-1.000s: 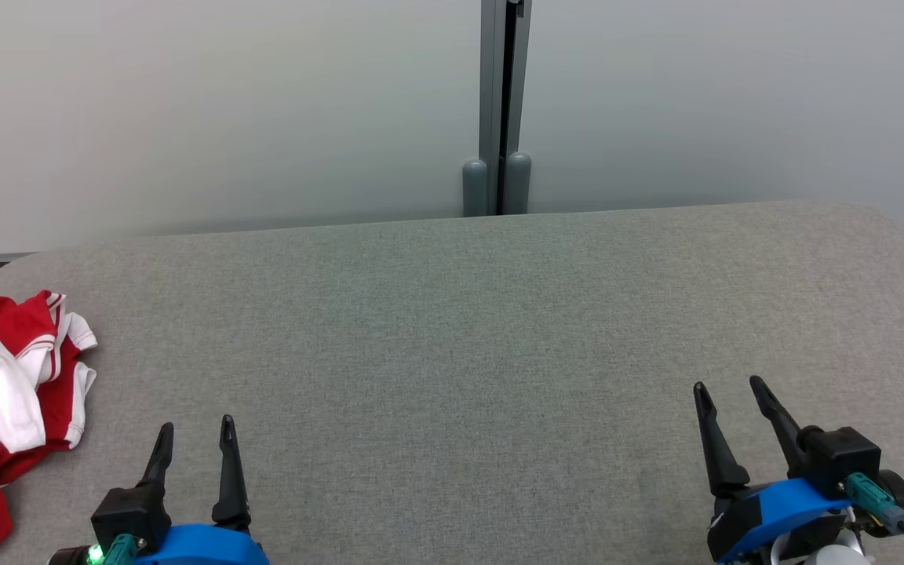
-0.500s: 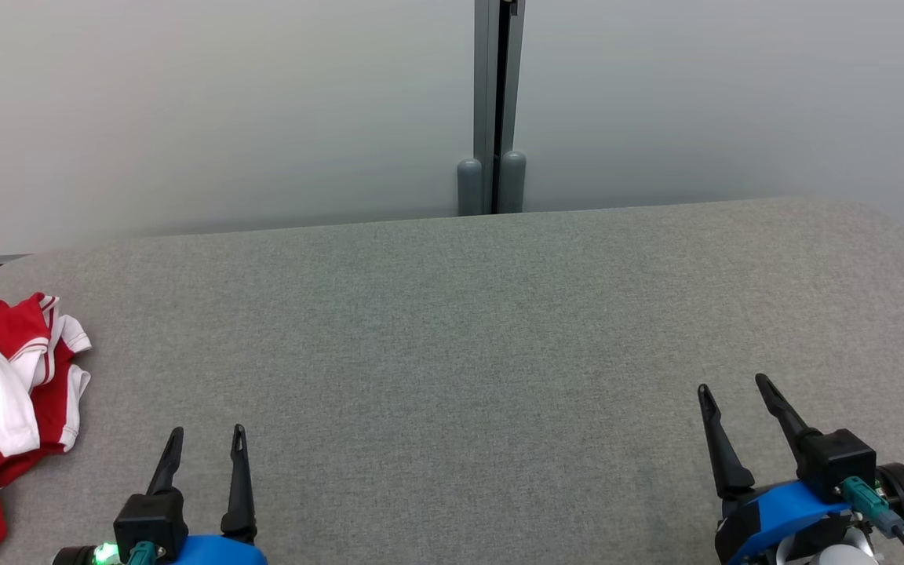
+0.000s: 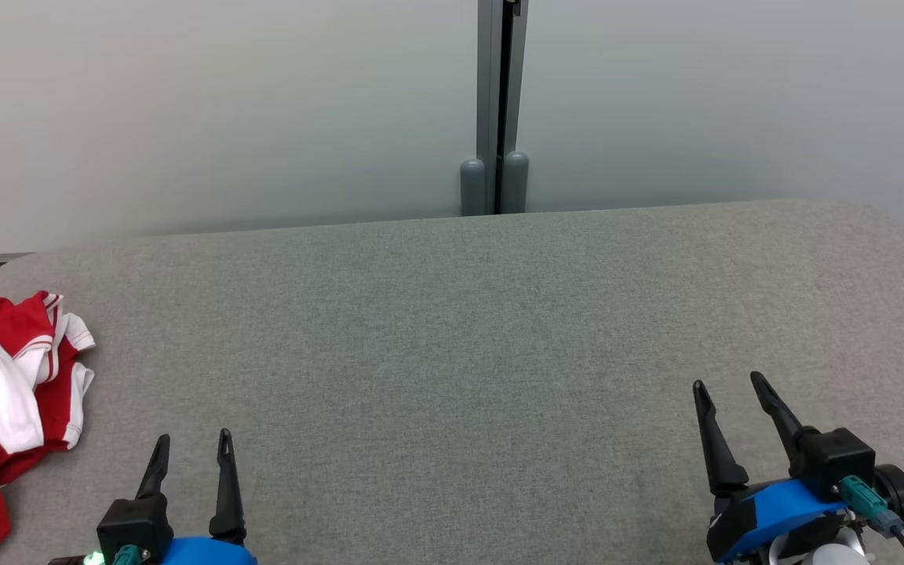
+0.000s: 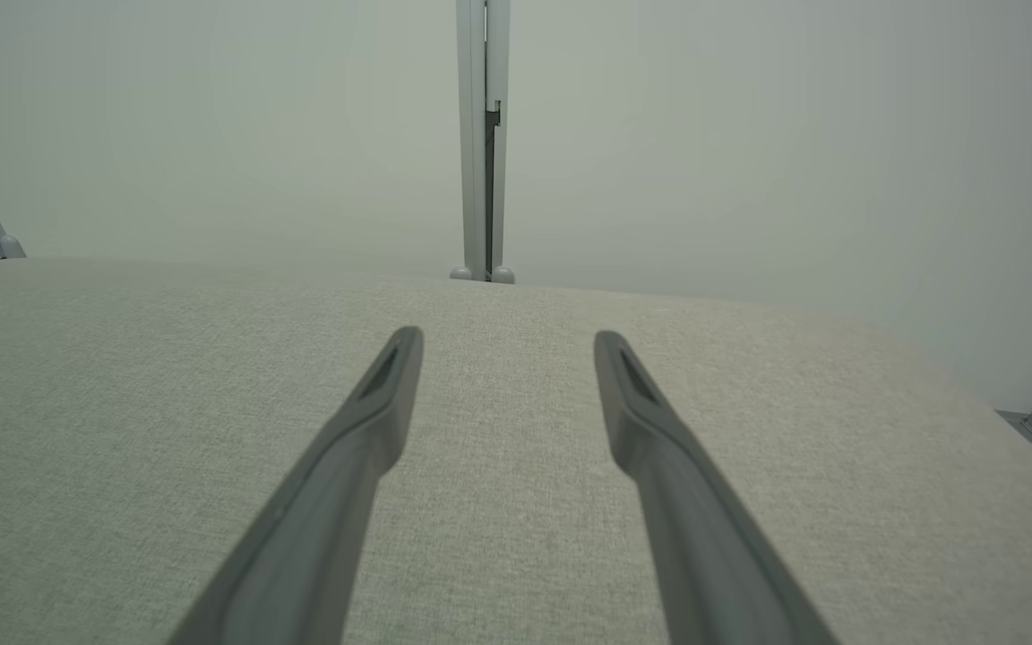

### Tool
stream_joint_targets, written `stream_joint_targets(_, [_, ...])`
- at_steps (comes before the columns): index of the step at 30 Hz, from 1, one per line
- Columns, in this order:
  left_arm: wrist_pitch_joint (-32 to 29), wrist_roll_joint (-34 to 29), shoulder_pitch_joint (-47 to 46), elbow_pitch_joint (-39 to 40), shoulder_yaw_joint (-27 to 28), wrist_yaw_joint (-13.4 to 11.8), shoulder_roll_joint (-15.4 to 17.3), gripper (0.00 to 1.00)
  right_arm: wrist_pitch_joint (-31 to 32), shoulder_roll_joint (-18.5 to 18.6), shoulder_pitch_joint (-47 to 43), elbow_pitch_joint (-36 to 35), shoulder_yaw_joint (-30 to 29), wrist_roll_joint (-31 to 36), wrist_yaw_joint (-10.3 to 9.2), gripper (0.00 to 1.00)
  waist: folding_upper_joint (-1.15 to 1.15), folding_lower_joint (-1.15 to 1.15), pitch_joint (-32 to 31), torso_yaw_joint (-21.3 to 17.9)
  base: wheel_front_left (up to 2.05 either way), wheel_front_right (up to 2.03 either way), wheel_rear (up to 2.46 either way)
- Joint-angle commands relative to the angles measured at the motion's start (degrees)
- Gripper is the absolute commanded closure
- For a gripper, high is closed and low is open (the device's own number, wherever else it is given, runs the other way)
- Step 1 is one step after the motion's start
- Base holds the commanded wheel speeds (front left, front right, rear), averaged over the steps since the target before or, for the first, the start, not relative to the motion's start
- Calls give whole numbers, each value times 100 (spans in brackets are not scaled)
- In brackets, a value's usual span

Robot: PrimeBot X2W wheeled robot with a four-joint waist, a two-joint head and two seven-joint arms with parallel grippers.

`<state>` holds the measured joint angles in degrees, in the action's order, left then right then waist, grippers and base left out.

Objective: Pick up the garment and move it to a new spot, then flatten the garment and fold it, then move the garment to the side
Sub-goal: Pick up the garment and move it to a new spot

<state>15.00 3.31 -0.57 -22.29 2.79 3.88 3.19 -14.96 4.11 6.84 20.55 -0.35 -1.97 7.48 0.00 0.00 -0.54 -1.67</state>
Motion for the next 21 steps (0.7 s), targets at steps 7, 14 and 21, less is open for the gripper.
stream_joint_targets(7, [28,72,-24,12,27,17,-20,0,-34,-25,-55,-10,44,-54,3,0,0,0,26,236,0,0,0])
stream_joint_targets(14, [26,128,4,-14,85,26,-28,0,-34,16,-54,68,255,-184,2,0,0,0,85,770,0,0,0])
stream_joint_targets(21, [23,94,-28,-16,92,4,-33,0,-33,1,-46,77,339,-262,2,0,0,0,171,1617,0,0,0])
